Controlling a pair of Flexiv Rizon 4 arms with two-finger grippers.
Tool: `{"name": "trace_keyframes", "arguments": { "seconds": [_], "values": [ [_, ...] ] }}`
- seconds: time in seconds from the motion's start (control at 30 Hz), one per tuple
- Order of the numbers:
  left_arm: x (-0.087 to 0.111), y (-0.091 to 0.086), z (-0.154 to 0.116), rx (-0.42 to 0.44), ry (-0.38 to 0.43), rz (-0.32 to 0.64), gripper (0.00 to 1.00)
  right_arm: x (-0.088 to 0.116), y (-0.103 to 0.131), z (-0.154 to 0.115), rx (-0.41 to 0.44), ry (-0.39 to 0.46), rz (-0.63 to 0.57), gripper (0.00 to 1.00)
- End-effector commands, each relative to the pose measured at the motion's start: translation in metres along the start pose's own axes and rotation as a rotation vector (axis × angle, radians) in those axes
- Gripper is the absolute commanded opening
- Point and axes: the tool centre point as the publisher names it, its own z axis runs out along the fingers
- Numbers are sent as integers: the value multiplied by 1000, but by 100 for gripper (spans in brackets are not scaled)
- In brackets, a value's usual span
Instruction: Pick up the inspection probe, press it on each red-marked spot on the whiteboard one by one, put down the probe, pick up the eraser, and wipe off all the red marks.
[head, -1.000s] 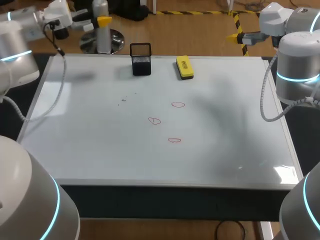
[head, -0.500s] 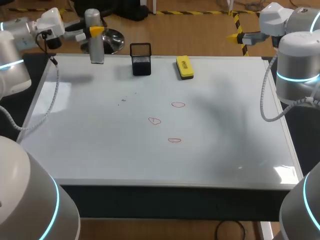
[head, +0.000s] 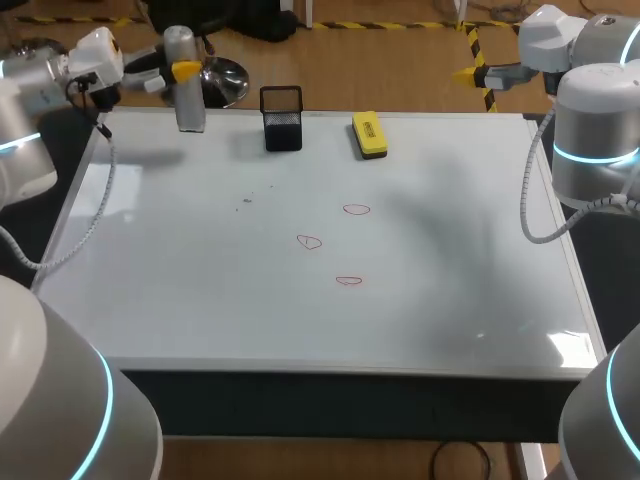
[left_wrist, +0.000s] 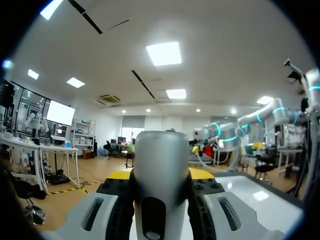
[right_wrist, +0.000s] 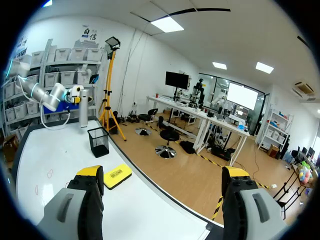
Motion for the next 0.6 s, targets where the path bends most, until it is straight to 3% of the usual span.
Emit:
{"name": "trace_keyframes", "arguments": {
  "seconds": [0.03, 0.37, 0.6],
  "values": [
    [5, 3, -1, 3, 20, -2, 0, -1, 0, 0, 1, 1, 0, 100],
    [21, -1, -2, -4, 35, -23, 0, -1, 0, 0, 1, 1, 0, 100],
    [23, -5, 0, -29, 46, -24, 0, -1, 0, 0, 1, 1, 0, 100]
  ]
}}
